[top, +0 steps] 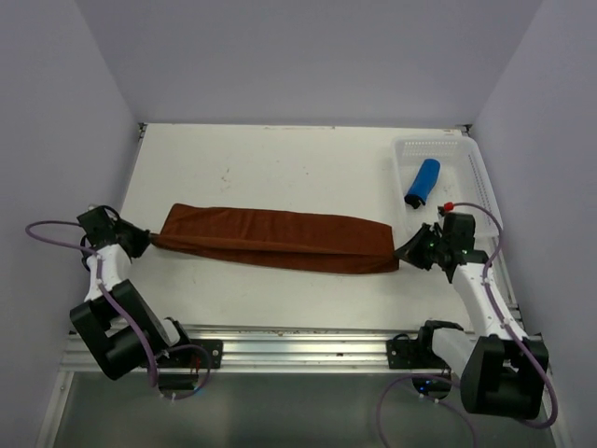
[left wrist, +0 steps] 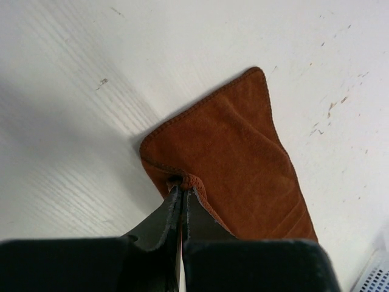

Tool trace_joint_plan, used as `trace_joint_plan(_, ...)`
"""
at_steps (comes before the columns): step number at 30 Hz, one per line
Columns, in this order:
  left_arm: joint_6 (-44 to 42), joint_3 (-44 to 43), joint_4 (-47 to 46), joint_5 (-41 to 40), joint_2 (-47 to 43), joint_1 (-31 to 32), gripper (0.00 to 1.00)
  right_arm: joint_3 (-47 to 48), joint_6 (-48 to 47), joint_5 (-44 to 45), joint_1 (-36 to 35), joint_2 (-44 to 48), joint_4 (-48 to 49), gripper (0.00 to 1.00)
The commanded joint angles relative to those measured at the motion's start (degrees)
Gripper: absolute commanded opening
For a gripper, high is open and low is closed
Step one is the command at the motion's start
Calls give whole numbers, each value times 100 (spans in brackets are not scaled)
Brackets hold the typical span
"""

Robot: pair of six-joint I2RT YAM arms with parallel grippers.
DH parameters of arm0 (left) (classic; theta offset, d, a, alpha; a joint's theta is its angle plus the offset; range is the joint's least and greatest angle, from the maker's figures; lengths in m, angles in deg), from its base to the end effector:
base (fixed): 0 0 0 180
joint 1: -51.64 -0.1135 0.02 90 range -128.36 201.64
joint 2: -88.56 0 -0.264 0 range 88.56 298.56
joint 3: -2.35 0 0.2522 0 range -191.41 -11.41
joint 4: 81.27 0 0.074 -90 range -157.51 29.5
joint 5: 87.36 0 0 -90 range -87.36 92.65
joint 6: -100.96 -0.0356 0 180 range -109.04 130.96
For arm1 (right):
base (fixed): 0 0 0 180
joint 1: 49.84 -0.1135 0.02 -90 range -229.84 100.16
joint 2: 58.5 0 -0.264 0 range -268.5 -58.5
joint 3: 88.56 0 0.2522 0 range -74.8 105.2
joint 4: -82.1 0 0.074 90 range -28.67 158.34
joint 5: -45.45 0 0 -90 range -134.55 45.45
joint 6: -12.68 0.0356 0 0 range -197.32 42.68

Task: Roll the towels
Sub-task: Fold the towel

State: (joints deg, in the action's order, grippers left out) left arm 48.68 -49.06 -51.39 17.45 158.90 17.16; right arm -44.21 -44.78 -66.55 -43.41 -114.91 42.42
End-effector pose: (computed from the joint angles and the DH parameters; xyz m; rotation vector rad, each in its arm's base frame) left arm 0.2039 0.1290 0.1987 -1.3249 2.0166 -0.3387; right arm 0.1872 -0.0077 0.1967 0.6739 2.4091 0.6682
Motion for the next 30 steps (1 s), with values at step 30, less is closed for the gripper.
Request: trace_joint_plan(30,307,-1763,-970,66,2238,583,0,2197,157,538,-600,-2823,1431,0)
